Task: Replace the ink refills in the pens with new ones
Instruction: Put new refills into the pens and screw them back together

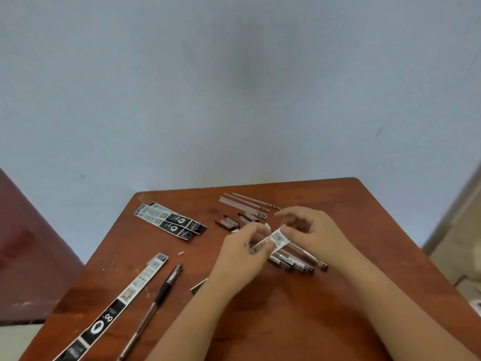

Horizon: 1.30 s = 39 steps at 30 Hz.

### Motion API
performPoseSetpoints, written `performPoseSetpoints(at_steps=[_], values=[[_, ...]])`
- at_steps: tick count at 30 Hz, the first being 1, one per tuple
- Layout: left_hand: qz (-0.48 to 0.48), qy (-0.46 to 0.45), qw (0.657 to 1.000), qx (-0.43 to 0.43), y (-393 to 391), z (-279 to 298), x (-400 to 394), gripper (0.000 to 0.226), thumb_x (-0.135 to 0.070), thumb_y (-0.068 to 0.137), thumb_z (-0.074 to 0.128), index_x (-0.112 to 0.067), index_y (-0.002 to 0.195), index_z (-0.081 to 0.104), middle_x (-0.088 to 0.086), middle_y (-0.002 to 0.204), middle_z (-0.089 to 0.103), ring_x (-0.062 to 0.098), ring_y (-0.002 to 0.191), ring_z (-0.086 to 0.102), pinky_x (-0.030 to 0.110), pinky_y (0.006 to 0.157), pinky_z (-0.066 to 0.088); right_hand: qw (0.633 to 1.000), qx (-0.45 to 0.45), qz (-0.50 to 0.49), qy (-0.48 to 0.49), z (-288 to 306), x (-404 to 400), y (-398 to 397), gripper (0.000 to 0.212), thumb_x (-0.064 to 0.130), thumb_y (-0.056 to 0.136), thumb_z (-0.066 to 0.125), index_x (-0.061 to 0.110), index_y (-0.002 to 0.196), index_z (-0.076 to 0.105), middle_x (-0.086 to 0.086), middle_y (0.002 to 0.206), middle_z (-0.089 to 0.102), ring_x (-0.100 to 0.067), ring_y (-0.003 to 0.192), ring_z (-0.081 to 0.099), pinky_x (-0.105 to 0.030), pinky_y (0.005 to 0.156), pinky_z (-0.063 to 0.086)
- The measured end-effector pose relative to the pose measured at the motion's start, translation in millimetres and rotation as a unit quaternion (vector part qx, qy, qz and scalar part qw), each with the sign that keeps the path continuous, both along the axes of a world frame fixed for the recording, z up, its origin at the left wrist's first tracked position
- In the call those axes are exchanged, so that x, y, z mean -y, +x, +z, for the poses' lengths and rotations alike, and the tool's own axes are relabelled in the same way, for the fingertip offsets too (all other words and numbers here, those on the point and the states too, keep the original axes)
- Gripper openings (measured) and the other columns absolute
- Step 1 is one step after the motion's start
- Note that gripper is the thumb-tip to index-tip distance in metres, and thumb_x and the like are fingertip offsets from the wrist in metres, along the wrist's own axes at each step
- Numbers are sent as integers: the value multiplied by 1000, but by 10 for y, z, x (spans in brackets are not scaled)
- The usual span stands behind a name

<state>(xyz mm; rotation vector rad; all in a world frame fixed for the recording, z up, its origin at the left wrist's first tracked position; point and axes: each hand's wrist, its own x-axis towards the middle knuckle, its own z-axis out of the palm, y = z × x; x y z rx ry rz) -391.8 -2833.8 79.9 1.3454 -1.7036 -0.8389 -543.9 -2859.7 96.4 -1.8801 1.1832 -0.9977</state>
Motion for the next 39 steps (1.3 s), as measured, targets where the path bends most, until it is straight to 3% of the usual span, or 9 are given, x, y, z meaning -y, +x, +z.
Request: performPoseSetpoints(at_steps=[5,9,13,18,25,27,30,34,39], values=[[-34,-96,987,124,41,-88,-38,22,-15,74,71,-26,90,63,-23,76,56,-10,73,52,5,66,37,990,-127,67,1,24,42,-122,18,6,80,62,17,91,70,10,79,62,-3,72,60,-17,67,47],[-31,-152,967,204,126,-167,-20,30,-20,78,68,-19,107,63,-8,101,64,7,96,55,15,81,35,979,-178,98,-23,-2,29,-102,17,8,81,61,14,94,71,19,77,54,15,70,52,-3,62,38],[-17,-179,954,240,156,-204,-11,27,-26,71,64,-16,96,68,-1,88,69,16,84,63,19,74,37,980,-180,89,-20,-32,23,-75,16,14,78,65,18,93,71,16,79,56,5,73,51,-8,64,40],[-6,-177,957,231,168,-213,-11,25,-29,63,64,-16,83,70,-3,76,70,15,71,65,20,63,45,973,-204,102,-21,-57,13,-43,16,16,79,65,21,94,69,6,86,59,-2,69,49,-8,62,36],[7,-214,950,229,186,-230,4,21,-38,62,58,-22,76,65,-10,69,66,1,65,57,14,56,44,976,-192,90,-43,-70,7,-11,14,12,78,65,18,90,69,16,75,53,7,73,49,-7,64,37],[-2,-216,951,221,193,-241,1,22,-38,65,56,-22,78,64,-10,70,66,3,69,55,16,59,45,980,-175,92,-33,-58,-3,-2,13,12,79,64,23,83,68,17,74,53,8,74,50,-8,64,38],[-13,-231,953,194,197,-252,8,22,-38,68,53,-23,83,59,-7,74,66,5,75,52,19,67,43,988,-135,79,-14,-47,-10,-6,28,11,79,63,37,69,59,15,75,59,-4,75,56,-16,64,44],[-19,-238,952,190,194,-244,-3,19,-39,68,52,-31,86,49,-9,76,65,3,73,52,20,65,43,991,-116,65,22,-16,-23,-30,30,10,77,66,38,66,61,13,66,64,-7,65,59,-25,68,49],[-26,-226,956,184,203,-261,23,22,-40,68,54,-30,87,52,-7,80,67,5,80,53,17,65,45,992,-106,62,6,-11,-31,-18,31,5,76,66,34,65,64,20,58,61,10,62,58,-5,61,44]])
